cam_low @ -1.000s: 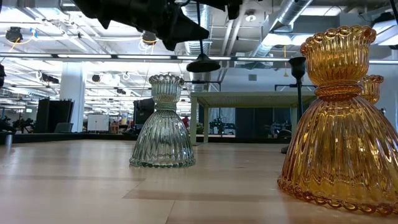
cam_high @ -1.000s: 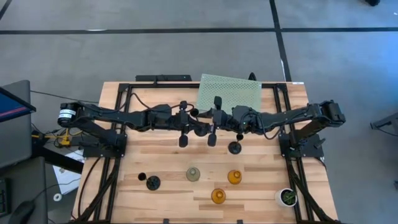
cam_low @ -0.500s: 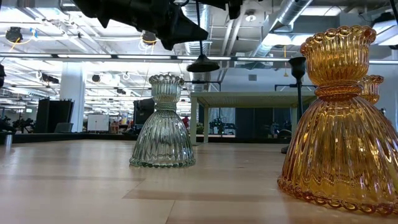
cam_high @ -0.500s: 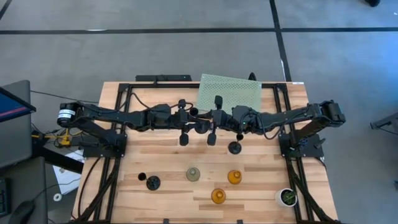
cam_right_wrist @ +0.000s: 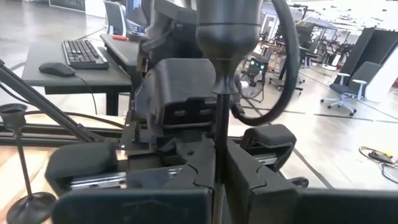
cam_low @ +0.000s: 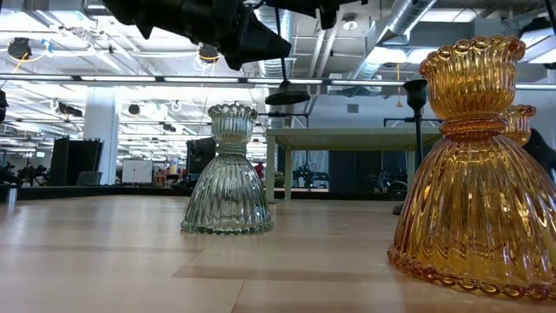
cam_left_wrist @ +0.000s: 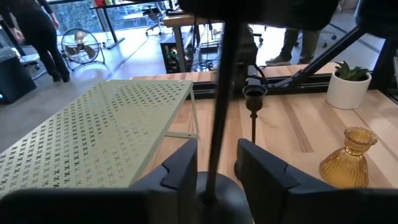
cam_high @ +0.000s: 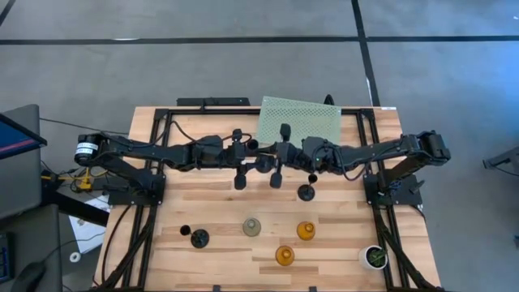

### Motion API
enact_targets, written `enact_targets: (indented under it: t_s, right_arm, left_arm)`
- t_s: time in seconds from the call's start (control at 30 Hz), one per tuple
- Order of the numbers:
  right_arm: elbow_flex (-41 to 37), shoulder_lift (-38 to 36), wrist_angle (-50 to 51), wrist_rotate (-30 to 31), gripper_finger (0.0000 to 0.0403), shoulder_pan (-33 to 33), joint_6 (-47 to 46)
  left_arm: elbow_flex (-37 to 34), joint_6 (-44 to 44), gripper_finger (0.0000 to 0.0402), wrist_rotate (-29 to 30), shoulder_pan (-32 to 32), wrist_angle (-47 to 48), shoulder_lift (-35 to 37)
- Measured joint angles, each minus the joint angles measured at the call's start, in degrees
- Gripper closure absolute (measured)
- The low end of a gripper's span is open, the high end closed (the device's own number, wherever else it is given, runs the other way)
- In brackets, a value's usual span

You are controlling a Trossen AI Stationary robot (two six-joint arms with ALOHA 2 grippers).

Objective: Pick & Place candle stick holders
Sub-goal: Put the top middle black candle holder on the shelf

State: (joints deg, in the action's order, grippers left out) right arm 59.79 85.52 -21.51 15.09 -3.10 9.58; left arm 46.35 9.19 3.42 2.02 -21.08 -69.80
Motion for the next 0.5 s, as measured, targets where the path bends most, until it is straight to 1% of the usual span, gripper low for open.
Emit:
enact_targets:
  t_s: [0.17,0.23,0.3,0.4,0.5]
  right_arm:
    - [0.0,-0.09,0.28,0.42,0.0401,0.4,0.02]
    - [-0.04,-1.2,2.29,1.04,0.0402,0.54,0.0]
    - [0.04,-2.28,3.72,2.51,0.0402,0.58,-0.01]
    - [-0.04,-4.39,7.33,5.99,0.0402,0.59,-0.04]
    - [-0.07,-7.11,9.94,9.34,0.0402,0.9,0.22]
  left_arm:
    - [0.0,0.0,0.0258,0.4,0.0,0.04,0.0]
    - [0.0,1.2,0.0253,3.05,-0.03,1.21,0.73]
    - [0.0,3.63,0.025,7.6,-0.02,2.85,1.75]
    - [-0.64,4.15,0.025,13.92,0.02,4.55,3.6]
    - [-2.02,4.11,0.025,14.71,0.0,4.63,6.29]
